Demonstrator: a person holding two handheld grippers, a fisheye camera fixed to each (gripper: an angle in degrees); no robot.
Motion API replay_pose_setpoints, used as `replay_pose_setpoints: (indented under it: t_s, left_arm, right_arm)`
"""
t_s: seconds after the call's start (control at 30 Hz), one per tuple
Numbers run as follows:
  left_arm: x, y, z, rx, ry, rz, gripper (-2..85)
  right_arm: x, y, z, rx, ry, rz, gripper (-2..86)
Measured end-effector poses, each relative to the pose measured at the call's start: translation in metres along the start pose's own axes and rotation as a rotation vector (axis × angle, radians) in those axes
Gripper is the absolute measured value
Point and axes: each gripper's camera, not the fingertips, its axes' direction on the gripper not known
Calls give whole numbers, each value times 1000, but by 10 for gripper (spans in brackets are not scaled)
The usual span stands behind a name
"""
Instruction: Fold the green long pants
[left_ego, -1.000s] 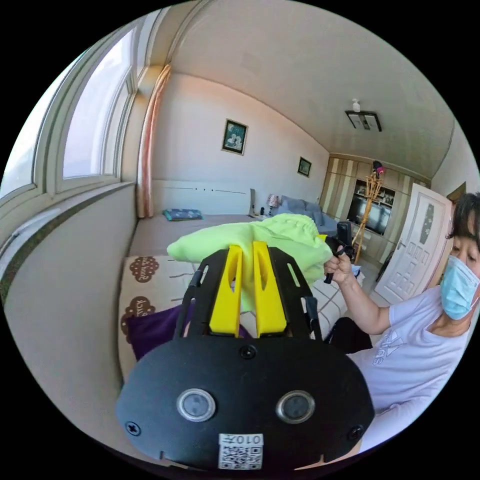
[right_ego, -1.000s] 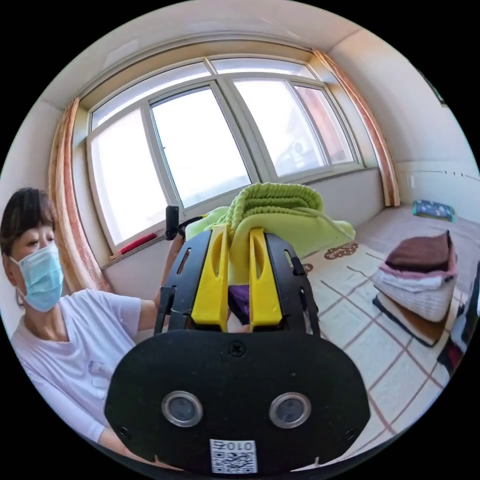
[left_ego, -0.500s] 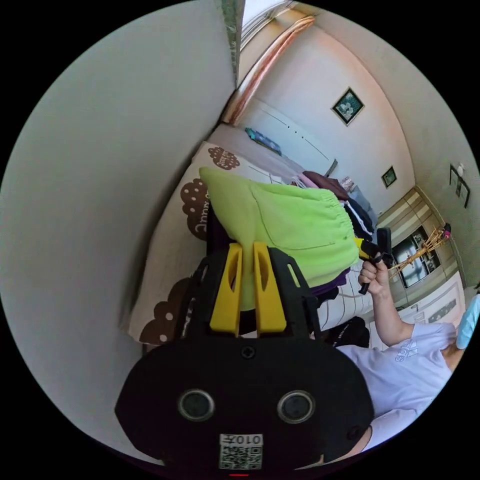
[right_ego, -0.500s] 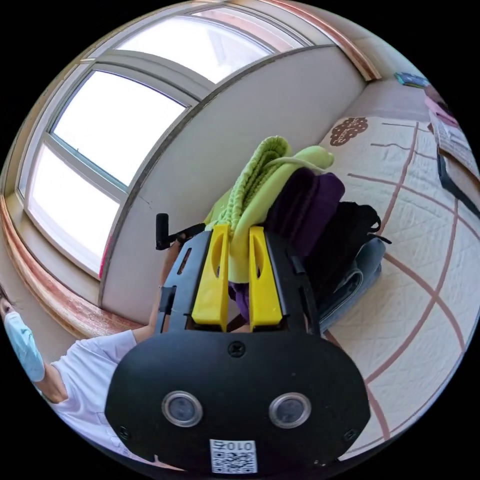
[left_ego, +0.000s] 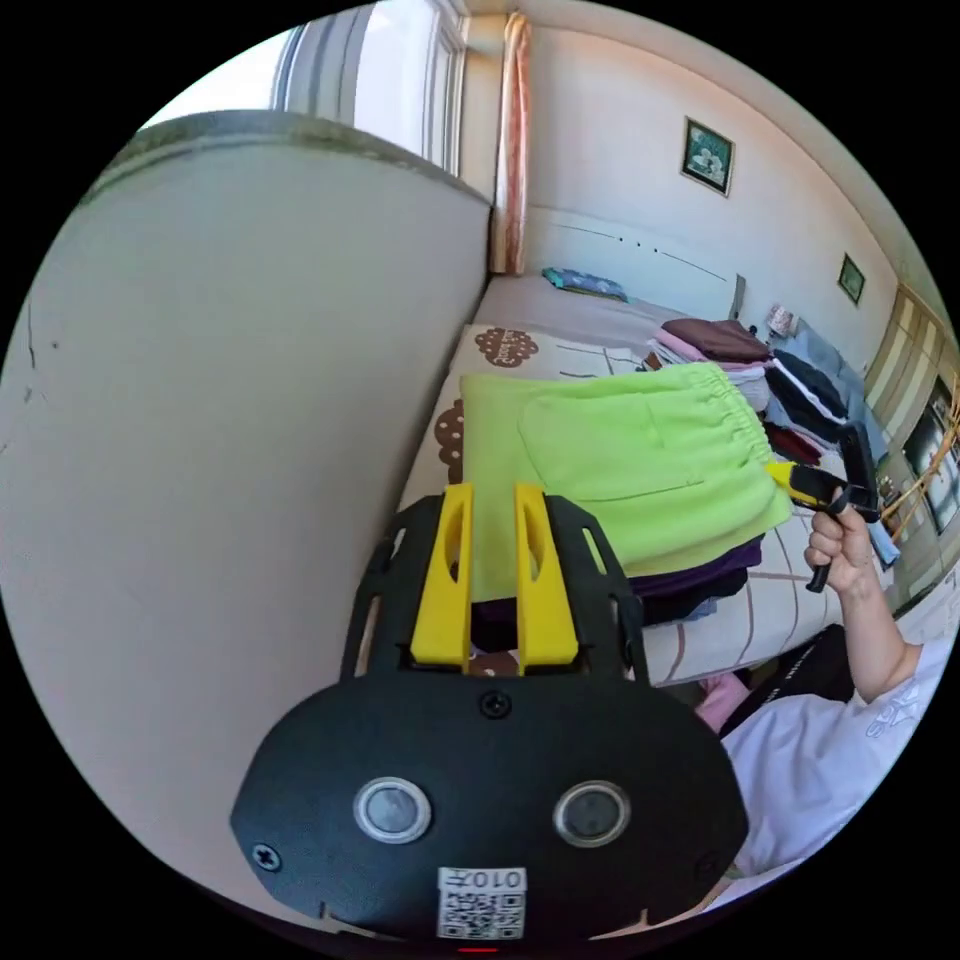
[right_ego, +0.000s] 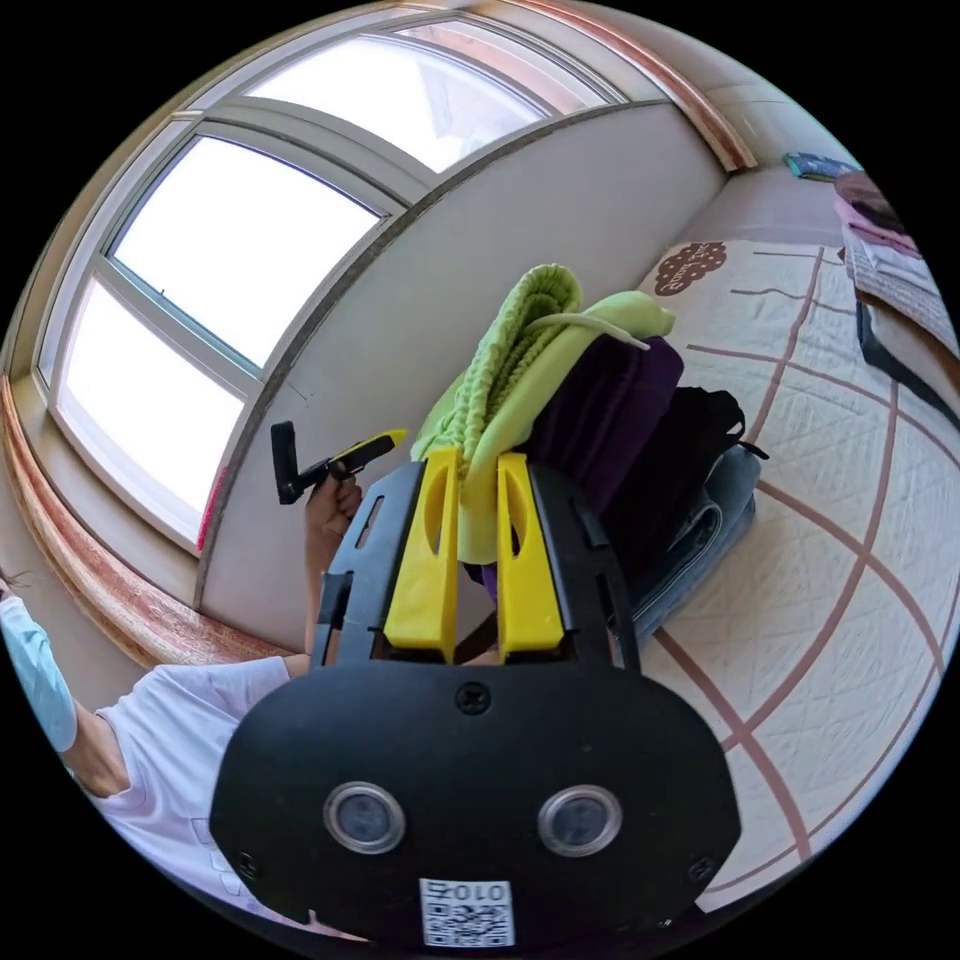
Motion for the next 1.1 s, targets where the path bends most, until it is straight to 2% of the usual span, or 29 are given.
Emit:
replay_pose_setpoints:
  t_s: [0.03, 0.1, 0.17, 0.23, 0.37, 0.43, 0.5, 0.73, 0.8, 0.93, 1.1]
  left_arm:
    - [21, 0, -18, 39, -62, 29, 58]
    - [44, -4, -35, 92, -59, 60, 58]
    - [70, -14, -35, 119, 121, 119, 58]
    - [96, -20, -27, 127, 202, 170, 55]
    - [168, -27, 11, 78, 238, 301, 31]
    - [197, -25, 36, 20, 260, 344, 14]
    - [221, -15, 64, -16, 198, 347, 6]
    - [196, 30, 66, 121, 397, 138, -1]
    - [201, 45, 55, 188, 377, 101, -1]
    - [270, 86, -6, 411, 151, 173, -1]
    - [399, 112, -50, 560, 201, 433, 0]
  right_arm:
    - [-2, 1, 0, 5, -11, 5, 72]
    - [-11, 3, 7, 2, 3, -12, 72]
    - [-12, 8, 14, 2, 15, -14, 72]
    - [-8, 14, 22, 12, -11, 2, 72]
    - [3, 30, 31, 24, -76, 22, 61]
    - [-1, 39, 28, 36, -26, -5, 48]
    - [-7, 54, 20, 54, 28, -43, 38]
    - [-6, 116, -8, 160, 189, -76, 45]
    - [-9, 147, -20, 238, 288, -107, 49]
    - [-30, 193, -41, 375, 518, -161, 49]
    - [-84, 257, -49, 567, 922, -251, 48]
